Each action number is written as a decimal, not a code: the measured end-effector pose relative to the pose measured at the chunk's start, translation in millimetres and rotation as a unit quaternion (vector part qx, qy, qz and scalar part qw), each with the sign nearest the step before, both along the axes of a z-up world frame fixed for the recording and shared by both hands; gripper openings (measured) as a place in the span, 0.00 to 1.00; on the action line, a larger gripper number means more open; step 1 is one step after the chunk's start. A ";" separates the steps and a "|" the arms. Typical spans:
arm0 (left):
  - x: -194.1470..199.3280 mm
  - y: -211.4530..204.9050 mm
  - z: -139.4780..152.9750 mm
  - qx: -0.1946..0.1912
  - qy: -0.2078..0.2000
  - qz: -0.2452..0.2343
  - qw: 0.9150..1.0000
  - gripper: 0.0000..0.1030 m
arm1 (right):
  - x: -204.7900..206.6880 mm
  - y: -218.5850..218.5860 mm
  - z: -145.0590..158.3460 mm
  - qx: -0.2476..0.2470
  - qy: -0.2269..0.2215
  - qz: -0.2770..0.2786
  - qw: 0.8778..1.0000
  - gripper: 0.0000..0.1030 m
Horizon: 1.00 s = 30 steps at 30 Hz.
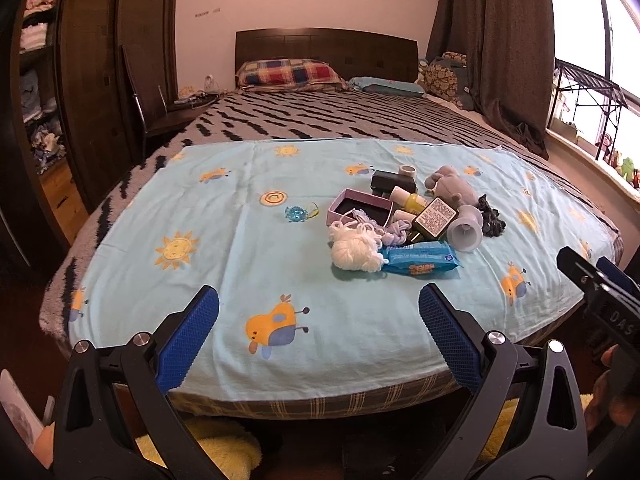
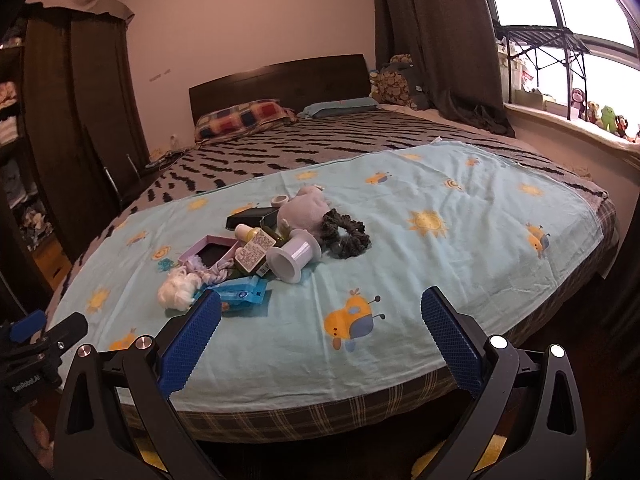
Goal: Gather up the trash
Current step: 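Grasp the white yarn bundle with left tool while right tool grasps the white spool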
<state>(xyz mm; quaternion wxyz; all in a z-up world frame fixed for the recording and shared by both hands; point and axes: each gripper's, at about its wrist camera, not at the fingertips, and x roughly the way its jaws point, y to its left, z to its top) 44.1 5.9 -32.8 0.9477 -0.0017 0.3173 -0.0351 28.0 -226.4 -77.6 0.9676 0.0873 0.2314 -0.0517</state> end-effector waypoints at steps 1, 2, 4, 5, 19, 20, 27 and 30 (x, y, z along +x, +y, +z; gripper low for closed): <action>6.0 0.5 -2.1 0.000 0.001 0.000 1.000 0.92 | 5.6 1.1 -3.5 -0.007 -0.007 0.004 1.000 0.97; 12.3 1.0 -4.3 0.003 0.003 0.002 1.000 0.92 | 13.1 2.0 -7.2 -0.011 -0.004 0.011 1.000 0.97; 25.2 -0.5 -9.5 0.014 0.008 0.005 1.000 0.92 | 28.3 0.8 -13.4 -0.001 0.009 0.021 1.000 0.97; 32.0 -1.5 -12.9 0.019 0.010 0.006 1.000 0.92 | 36.3 -1.2 -16.7 0.007 0.013 0.024 1.000 0.97; 105.8 -16.8 -52.7 0.005 0.056 -0.028 0.998 0.90 | 120.6 4.2 -38.6 0.006 0.067 0.060 0.996 0.78; 109.9 -18.2 -55.0 0.006 0.061 -0.032 0.998 0.86 | 123.9 6.1 -40.5 0.003 0.071 0.063 0.996 0.71; 125.6 -24.1 -67.8 -0.002 0.083 -0.049 0.995 0.73 | 127.6 5.8 -49.2 -0.002 0.087 0.072 0.994 0.55; 131.9 -27.6 -72.6 -0.009 0.092 -0.058 0.994 0.64 | 132.8 6.5 -54.9 -0.008 0.097 0.077 0.992 0.39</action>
